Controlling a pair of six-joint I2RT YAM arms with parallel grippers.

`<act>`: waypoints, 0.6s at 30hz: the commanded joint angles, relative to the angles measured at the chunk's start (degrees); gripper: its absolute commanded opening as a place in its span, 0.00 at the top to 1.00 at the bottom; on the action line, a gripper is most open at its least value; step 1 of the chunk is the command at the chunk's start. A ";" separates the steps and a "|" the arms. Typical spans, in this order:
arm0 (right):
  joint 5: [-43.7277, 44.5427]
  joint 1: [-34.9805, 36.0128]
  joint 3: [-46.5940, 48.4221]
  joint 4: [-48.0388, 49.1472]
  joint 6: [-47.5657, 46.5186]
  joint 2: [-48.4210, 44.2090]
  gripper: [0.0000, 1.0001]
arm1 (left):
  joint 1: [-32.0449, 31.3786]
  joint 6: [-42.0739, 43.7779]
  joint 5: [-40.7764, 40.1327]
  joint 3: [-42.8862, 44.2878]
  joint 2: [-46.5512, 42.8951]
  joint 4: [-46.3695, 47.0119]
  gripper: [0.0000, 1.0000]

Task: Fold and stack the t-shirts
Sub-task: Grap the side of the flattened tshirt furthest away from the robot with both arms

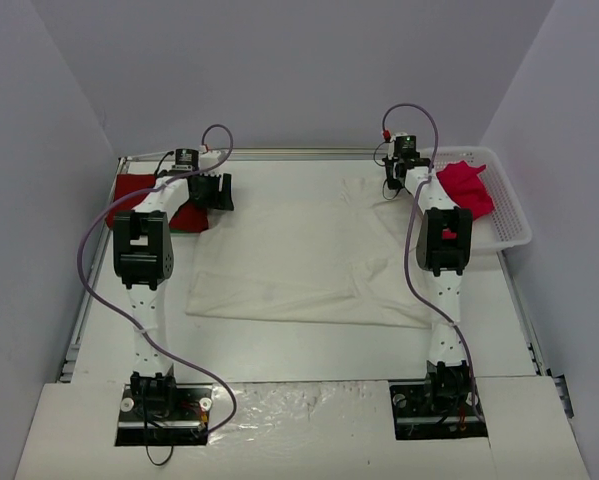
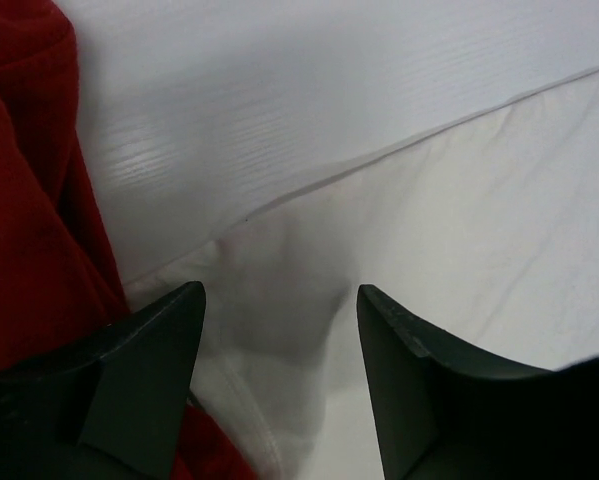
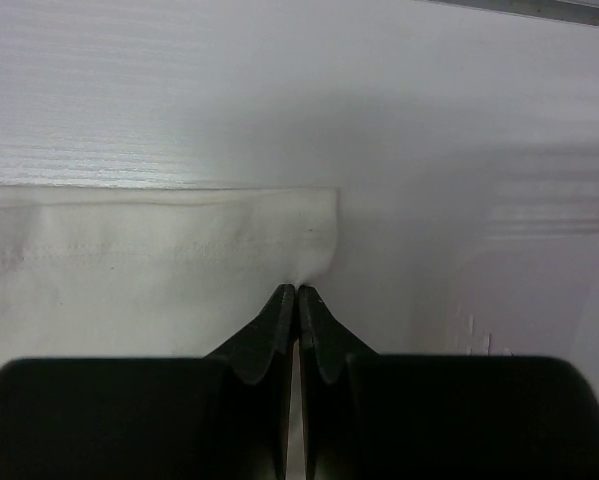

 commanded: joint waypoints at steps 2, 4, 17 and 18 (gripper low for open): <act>0.63 -1.36 -1.95 -4.15 -1.13 -1.95 1.00 | 0.37 3.77 -1.77 4.41 0.11 -4.20 0.39; 0.72 -1.36 -2.03 -4.07 -1.31 -1.86 1.00 | 0.55 3.77 -3.08 4.68 -0.06 -3.85 0.37; 0.10 -1.45 -1.95 -4.15 -1.66 -0.99 1.00 | 1.34 2.63 -7.92 2.39 1.51 -3.22 0.49; 0.10 -1.45 -1.86 -4.15 -1.66 -0.81 1.00 | 1.34 2.71 -8.10 2.92 1.78 -3.67 0.50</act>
